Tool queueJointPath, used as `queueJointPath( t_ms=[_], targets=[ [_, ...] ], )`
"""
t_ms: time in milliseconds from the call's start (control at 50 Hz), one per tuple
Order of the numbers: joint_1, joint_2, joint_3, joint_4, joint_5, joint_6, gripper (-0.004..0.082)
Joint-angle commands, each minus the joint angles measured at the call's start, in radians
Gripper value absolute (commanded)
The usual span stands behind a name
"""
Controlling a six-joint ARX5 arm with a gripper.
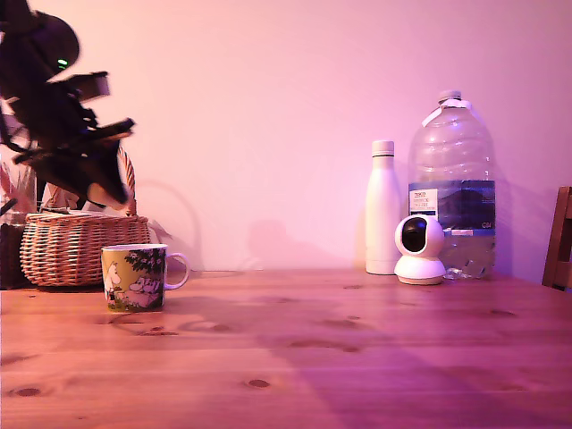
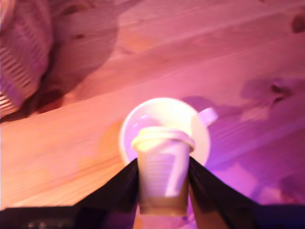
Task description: Pick up the coffee capsules from the table one by one and drop them inside the nearest coffee cup
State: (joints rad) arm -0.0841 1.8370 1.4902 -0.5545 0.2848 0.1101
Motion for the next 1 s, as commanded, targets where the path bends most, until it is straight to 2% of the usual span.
queueJointPath(
  t_ms=[0,600,980],
  targets=[
    [-0.002,-0.006,-0.011,0.003,-0.001,0.029,0.0221],
    [0.002,0.005,-0.011,0.040,-0.005,0.022,0.0221],
    [-0.036,0.060,0.021,0.023,-0.005,0.022,0.0222]
  ],
)
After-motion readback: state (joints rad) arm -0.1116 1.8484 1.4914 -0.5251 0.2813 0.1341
